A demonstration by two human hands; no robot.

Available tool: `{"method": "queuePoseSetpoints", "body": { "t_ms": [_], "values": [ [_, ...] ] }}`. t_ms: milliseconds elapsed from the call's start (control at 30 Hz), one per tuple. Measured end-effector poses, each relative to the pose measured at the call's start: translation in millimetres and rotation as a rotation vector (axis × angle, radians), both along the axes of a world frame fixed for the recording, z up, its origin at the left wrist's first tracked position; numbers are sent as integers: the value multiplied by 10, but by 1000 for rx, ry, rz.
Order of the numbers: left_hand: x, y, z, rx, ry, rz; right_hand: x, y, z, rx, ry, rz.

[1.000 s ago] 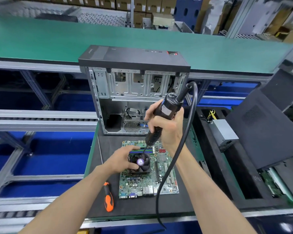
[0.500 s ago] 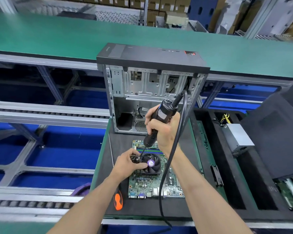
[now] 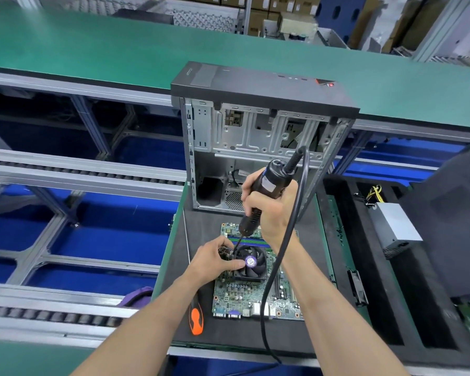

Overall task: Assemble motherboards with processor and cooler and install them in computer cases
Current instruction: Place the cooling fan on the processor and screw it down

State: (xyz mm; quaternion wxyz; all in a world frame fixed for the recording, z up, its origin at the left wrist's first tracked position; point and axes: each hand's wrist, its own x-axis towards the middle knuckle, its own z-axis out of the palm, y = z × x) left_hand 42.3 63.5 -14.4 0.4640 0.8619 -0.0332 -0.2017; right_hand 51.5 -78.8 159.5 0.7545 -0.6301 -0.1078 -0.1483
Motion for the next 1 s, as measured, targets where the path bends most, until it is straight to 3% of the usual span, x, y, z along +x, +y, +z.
{"method": "queuePoseSetpoints", "body": {
  "t_ms": [667, 900, 1000],
  "values": [
    [34, 20, -50, -52, 39, -43, 24, 25, -20, -1, 15, -13],
    [54, 18, -90, -34, 31, -59, 130, 117, 56, -110, 68, 278],
    [62, 17, -126, -37, 14, -64, 105, 272, 31, -106, 68, 159]
  ]
}}
